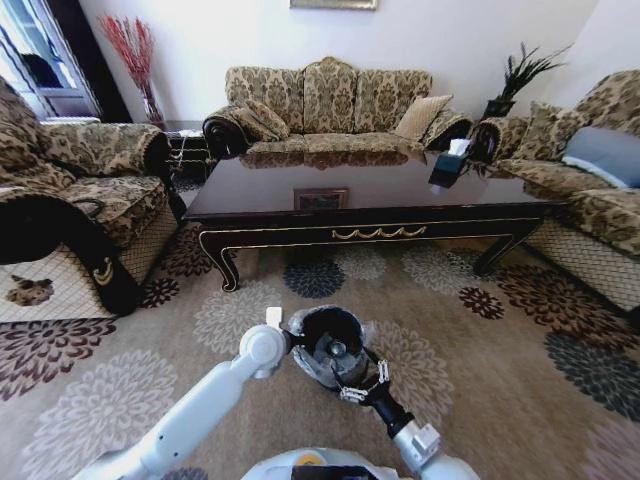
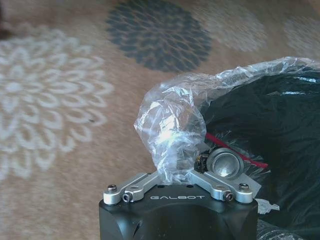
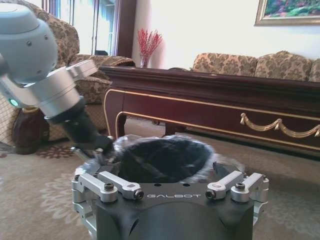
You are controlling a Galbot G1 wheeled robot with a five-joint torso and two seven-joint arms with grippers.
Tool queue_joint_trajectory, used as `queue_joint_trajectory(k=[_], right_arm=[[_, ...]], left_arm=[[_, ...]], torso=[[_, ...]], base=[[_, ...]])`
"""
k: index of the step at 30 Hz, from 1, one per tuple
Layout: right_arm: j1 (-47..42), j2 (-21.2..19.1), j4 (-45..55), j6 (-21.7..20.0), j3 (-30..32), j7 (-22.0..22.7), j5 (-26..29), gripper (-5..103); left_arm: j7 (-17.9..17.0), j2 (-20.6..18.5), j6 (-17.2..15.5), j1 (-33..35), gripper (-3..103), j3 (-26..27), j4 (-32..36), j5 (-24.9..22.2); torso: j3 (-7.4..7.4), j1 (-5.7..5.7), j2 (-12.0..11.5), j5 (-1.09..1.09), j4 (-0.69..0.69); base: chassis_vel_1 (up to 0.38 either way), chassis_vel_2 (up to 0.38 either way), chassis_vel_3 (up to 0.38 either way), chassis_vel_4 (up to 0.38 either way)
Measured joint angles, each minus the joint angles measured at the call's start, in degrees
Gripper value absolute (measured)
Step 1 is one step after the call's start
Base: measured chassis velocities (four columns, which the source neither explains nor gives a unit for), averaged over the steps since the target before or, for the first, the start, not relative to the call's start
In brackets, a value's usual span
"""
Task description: Move to the front of the table and pick up the trash from the floor, then place it into the trash bin.
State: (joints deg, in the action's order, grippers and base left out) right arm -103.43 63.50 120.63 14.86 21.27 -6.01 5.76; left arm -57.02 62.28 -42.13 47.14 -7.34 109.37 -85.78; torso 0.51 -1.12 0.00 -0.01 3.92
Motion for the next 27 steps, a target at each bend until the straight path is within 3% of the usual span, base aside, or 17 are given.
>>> queue_joint_trajectory(k=[8, 27], right_arm=[[1.9, 0.6, -1.0, 0.3, 2.0, 1.2, 1.9, 100], [0.8, 0.1, -1.0, 0.7, 2.2, 1.2, 1.3, 100]], left_arm=[[-0.6, -3.6, 0.0, 1.9, 0, 7.6, 0.4, -2.3], [-6.2, -2.8, 0.0, 7.5, 0, 10.6, -1.6, -2.4]], torso=[[0.00, 0.00, 0.0, 0.00, 0.00], [0.00, 0.01, 0.0, 0.01, 0.00]], base=[[0.000, 0.000, 0.000, 0.000], [0.000, 0.000, 0.000, 0.000]])
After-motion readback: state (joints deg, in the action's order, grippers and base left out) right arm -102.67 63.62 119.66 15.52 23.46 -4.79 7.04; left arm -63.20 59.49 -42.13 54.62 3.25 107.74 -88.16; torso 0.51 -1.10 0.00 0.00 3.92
